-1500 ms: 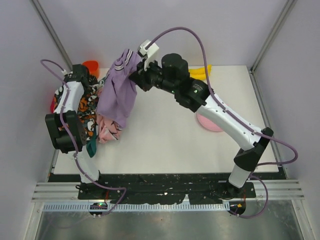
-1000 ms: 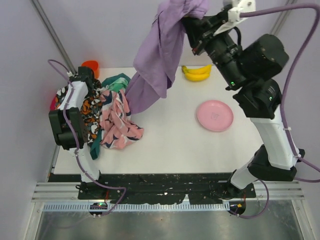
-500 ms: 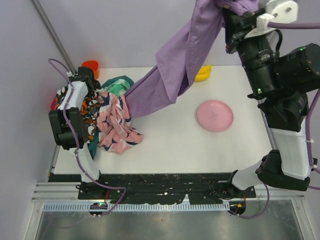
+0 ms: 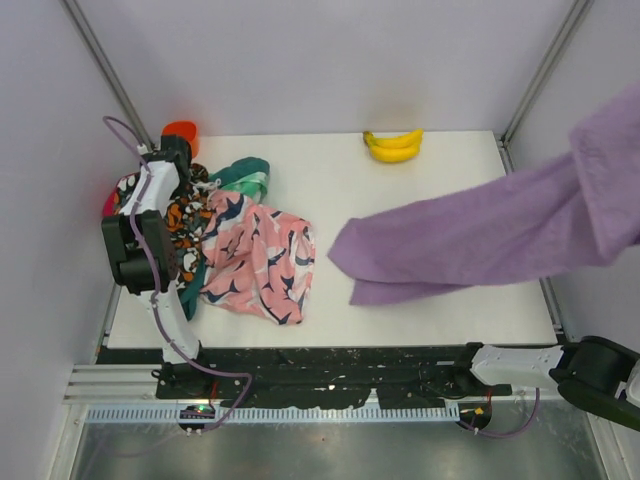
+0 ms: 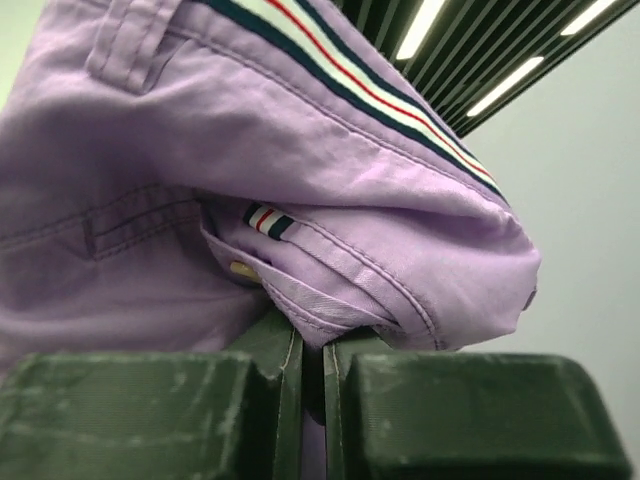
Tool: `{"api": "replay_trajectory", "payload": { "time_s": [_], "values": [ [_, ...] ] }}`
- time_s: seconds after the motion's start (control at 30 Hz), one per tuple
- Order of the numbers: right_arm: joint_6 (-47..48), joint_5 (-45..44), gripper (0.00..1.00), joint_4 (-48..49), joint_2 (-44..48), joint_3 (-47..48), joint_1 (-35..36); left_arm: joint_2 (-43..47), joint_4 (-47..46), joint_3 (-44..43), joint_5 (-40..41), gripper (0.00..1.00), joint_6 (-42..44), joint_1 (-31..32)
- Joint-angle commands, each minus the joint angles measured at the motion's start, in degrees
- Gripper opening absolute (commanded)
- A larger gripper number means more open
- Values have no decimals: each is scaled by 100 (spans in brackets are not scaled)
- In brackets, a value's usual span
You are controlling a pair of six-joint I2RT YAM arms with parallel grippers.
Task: Pick out a specific cloth from the pile
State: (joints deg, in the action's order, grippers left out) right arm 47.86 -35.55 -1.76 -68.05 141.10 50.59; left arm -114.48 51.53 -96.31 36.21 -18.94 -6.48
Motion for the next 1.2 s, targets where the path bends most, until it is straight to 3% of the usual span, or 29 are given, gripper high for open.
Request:
{"api": "replay_trajectory", "payload": {
  "time_s": [0.0, 0.17, 0.23, 0.37, 0.57, 0.63, 0.67, 0.93, 1.17],
  "values": [
    [-179, 224, 5, -235, -269, -275, -14, 276, -125, -98, -201, 0, 22, -2],
    [-697, 487, 5, -772, -525, -601, -31, 724, -178, 7, -701, 0, 118, 112],
    [-874, 619, 5, -957, -665, -592, -14, 979, -257, 77, -991, 7, 154, 191],
    [-1138, 786, 5, -1063, -902, -548, -22, 1567, -301, 121, -1142, 41, 180, 419],
    [-1726, 1339, 5, -1160, -1157, -284, -14, 2455, -433, 262, -1721, 72, 13, 813],
    [-1972, 1550, 5, -1108, -1236, -284, -23, 2701, -564, 385, -1914, 96, -5, 981],
    [-2138, 1621, 5, -1064, -1280, -276, -23, 2798, -617, 455, -1968, 100, -22, 1086],
    [-2588, 1824, 5, -721, -1931, 252, -23, 3466, -933, 1192, -2670, 100, -285, 1649],
    [-2641, 1368, 5, -519, -1185, -1370, -31, 4108, -1716, 2458, -3550, 100, -540, 2308]
  ]
}}
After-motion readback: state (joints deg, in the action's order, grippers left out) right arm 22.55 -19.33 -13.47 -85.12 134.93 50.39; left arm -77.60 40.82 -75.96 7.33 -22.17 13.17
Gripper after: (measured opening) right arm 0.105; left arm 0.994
